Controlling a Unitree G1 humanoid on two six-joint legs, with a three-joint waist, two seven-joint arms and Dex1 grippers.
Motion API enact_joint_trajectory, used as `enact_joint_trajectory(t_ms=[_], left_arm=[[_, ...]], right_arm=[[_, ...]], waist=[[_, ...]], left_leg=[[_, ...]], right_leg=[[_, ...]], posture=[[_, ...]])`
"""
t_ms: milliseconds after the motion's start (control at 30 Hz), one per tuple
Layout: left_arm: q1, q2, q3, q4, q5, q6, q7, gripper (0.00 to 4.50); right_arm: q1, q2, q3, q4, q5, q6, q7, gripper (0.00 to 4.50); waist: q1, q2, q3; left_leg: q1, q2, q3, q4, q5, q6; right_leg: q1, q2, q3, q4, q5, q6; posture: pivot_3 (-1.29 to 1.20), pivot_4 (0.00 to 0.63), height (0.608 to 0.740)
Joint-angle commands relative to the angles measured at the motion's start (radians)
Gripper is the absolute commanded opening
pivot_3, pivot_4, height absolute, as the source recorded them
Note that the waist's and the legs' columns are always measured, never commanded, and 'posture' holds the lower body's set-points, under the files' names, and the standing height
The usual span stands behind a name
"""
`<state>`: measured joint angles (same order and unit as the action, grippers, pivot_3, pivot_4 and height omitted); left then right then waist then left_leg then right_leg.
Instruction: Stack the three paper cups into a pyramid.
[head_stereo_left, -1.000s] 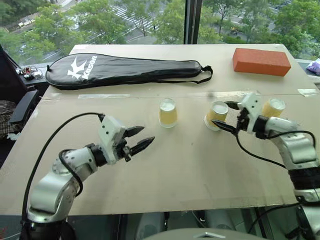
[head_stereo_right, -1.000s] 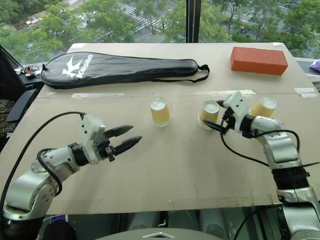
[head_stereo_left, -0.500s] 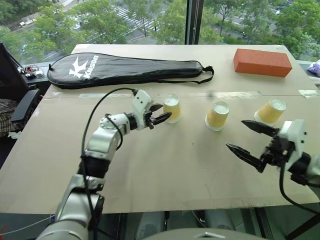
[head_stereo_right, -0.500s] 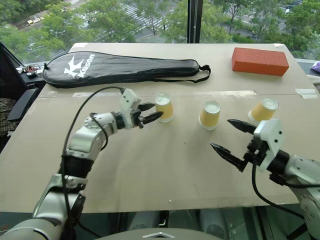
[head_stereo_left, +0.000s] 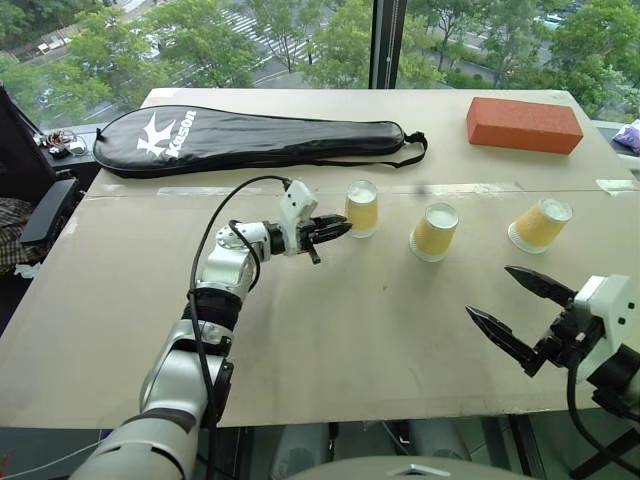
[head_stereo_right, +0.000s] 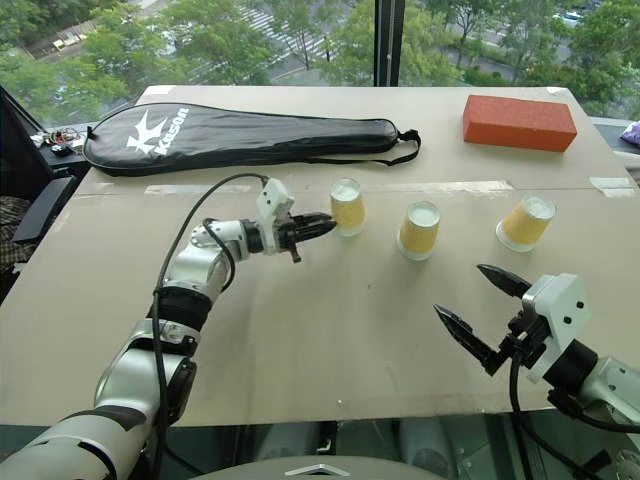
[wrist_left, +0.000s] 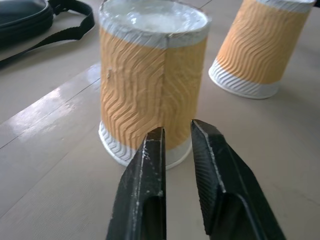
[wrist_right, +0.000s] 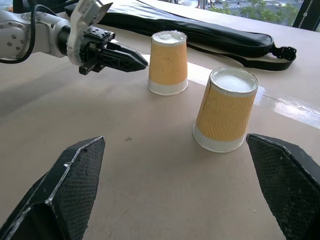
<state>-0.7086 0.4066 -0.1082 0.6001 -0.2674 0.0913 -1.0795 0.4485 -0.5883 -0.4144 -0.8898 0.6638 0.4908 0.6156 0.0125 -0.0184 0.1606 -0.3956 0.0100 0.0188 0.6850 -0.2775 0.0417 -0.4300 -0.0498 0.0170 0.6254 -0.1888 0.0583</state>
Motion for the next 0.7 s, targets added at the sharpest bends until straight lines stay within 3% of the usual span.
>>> enact_joint_trajectory(t_ms=[33,100,133,167,367,600,633,700], left_arm=[[-0.014,0.024,0.027,-0.059,-0.008,0.012,-0.024,2.61],[-0.031,0.020,0.033,-0.067,-0.001,0.034,0.010,3.76],[-0.043,0.016,0.030,-0.070,0.008,0.042,0.027,3.89],[-0.052,0.010,0.032,-0.072,0.013,0.051,0.046,4.48],[-0.149,-0.036,0.025,-0.002,0.028,0.096,0.082,4.48],[-0.291,-0.109,0.001,0.263,0.111,0.004,0.071,4.48],[-0.303,-0.113,-0.001,0.292,0.121,-0.011,0.069,3.98],[-0.319,-0.117,-0.002,0.335,0.138,-0.045,0.064,3.49]], right_arm=[[0.005,0.008,0.000,-0.046,-0.005,-0.024,-0.025,4.50],[-0.004,0.010,0.017,-0.045,-0.009,-0.023,-0.036,4.50],[-0.010,0.011,0.025,-0.045,-0.011,-0.023,-0.040,4.50],[-0.013,0.011,0.031,-0.045,-0.012,-0.023,-0.044,4.50],[-0.022,0.011,0.041,-0.048,-0.012,-0.025,-0.060,4.50],[0.020,0.019,0.013,-0.075,-0.003,-0.048,-0.059,4.50],[0.028,0.021,0.010,-0.081,-0.001,-0.051,-0.059,4.50],[0.047,0.028,0.001,-0.095,0.000,-0.064,-0.059,4.50]], waist=[[0.000,0.000,0.000],[0.000,0.000,0.000],[0.000,0.000,0.000],[0.000,0.000,0.000],[0.003,-0.001,0.000],[-0.001,-0.001,0.000],[-0.002,-0.001,0.000],[-0.001,-0.001,0.000]], left_leg=[[0.000,0.000,0.000,0.000,0.000,0.000],[0.000,0.000,-0.001,0.000,0.000,0.000],[0.000,0.000,-0.001,0.000,0.000,0.000],[0.000,0.000,-0.001,0.000,0.000,0.000],[-0.001,-0.001,-0.001,0.001,0.000,0.000],[-0.001,-0.001,0.000,0.001,0.000,0.000],[-0.001,-0.001,0.000,0.001,0.000,0.000],[-0.001,-0.001,0.000,0.001,0.000,0.000]], right_leg=[[0.000,0.000,0.000,0.000,0.000,0.000],[0.000,0.000,0.000,0.000,0.000,0.000],[0.000,0.000,0.000,0.000,0.000,0.000],[0.000,0.000,0.000,0.000,0.000,0.000],[0.000,0.000,-0.001,0.000,0.000,0.000],[0.000,0.000,-0.001,0.000,0.000,0.000],[0.000,0.000,-0.001,0.000,0.000,0.000],[0.000,0.001,0.000,0.000,0.000,0.000]], posture=[[0.00,0.150,0.740],[0.00,0.150,0.740],[0.00,0.150,0.740],[0.00,0.150,0.740],[0.00,0.150,0.740],[0.00,0.150,0.740],[0.00,0.150,0.740],[0.00,0.150,0.740]])
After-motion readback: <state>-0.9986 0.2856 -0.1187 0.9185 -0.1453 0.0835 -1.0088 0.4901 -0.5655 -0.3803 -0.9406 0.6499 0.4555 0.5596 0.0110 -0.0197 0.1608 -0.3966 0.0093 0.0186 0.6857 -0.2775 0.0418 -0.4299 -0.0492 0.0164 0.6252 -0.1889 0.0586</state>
